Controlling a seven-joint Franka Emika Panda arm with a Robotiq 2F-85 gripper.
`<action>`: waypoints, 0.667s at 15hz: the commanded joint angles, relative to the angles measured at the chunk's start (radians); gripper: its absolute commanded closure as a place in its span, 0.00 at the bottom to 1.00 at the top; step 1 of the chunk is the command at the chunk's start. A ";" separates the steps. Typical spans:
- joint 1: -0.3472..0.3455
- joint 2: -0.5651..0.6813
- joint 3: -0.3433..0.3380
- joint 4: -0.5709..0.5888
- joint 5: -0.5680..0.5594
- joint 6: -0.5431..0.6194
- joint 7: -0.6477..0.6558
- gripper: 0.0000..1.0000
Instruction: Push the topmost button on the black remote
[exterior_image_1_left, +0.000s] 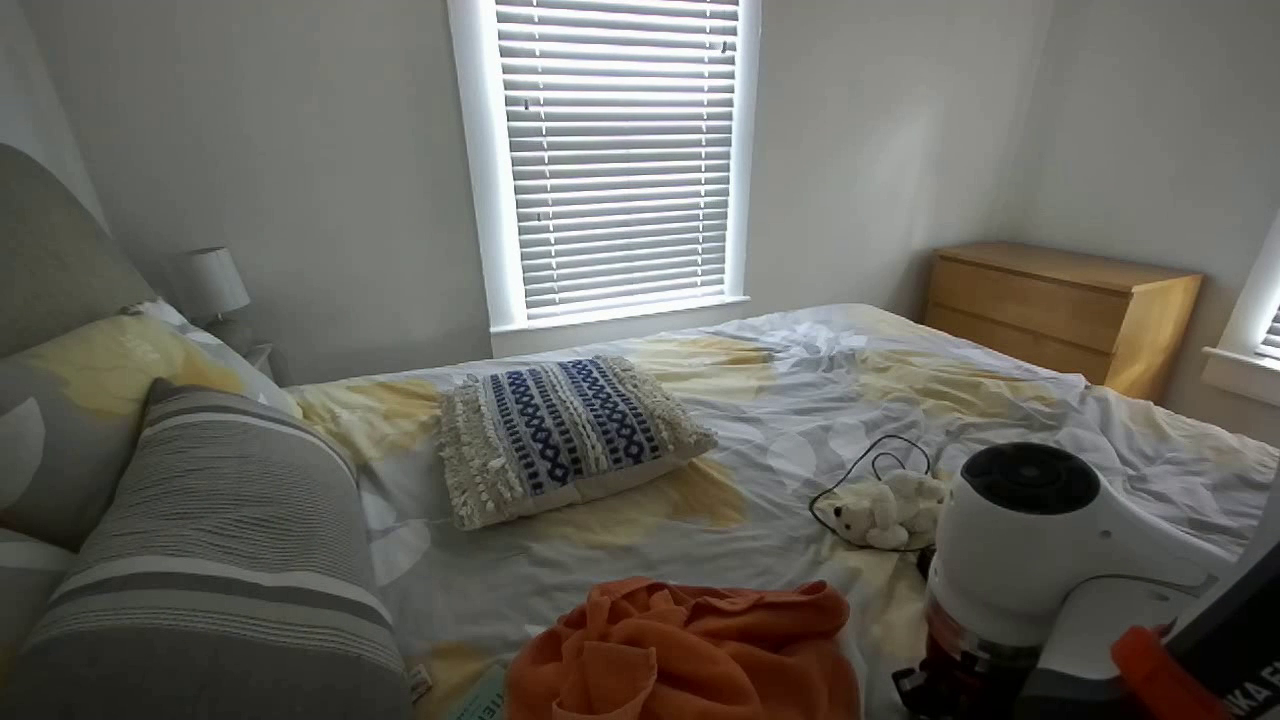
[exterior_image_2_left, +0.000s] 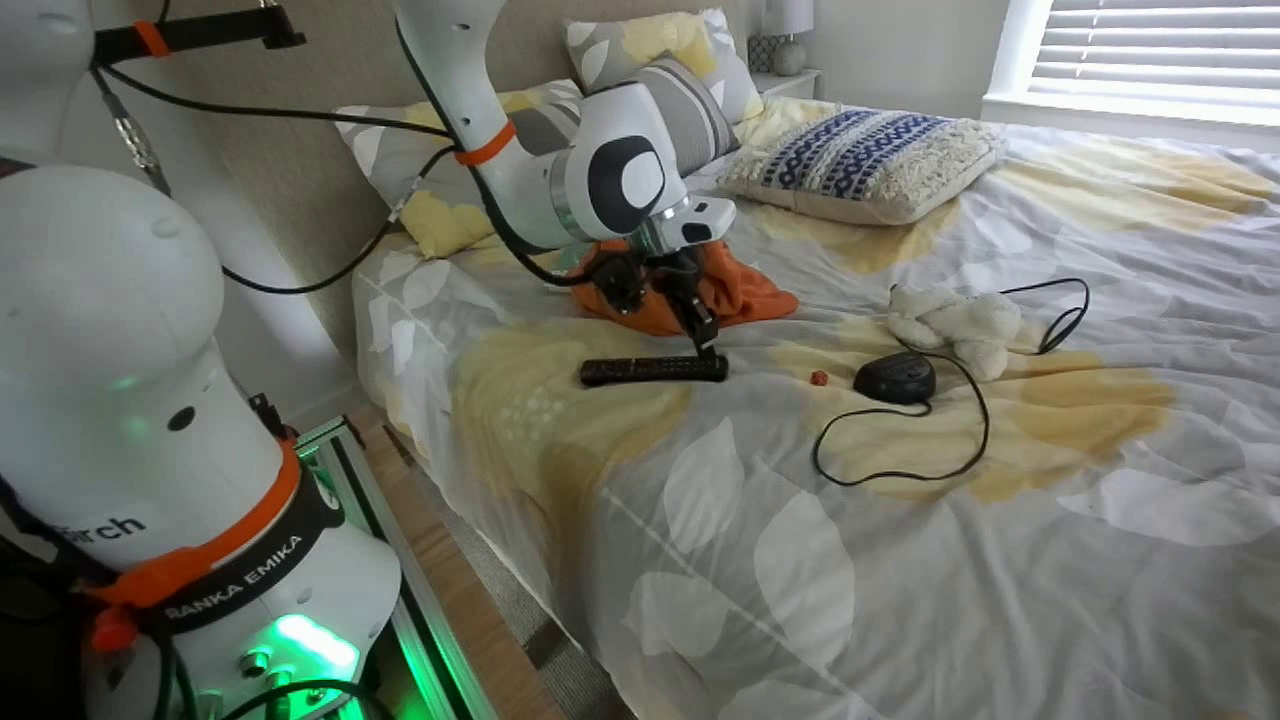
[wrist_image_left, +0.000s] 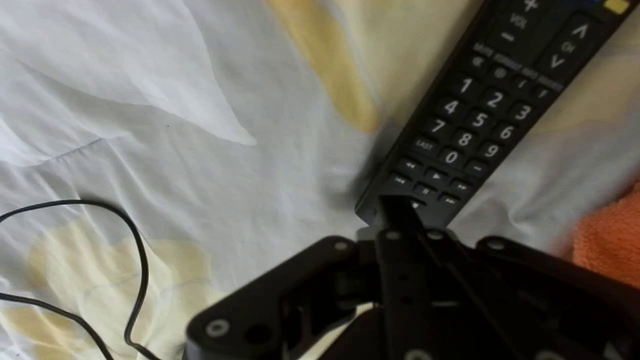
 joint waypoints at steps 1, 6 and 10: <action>0.011 0.034 -0.011 0.019 0.019 0.008 0.011 1.00; 0.008 0.051 -0.008 0.039 0.031 0.005 0.008 1.00; -0.023 0.055 0.021 0.049 0.051 0.006 -0.013 1.00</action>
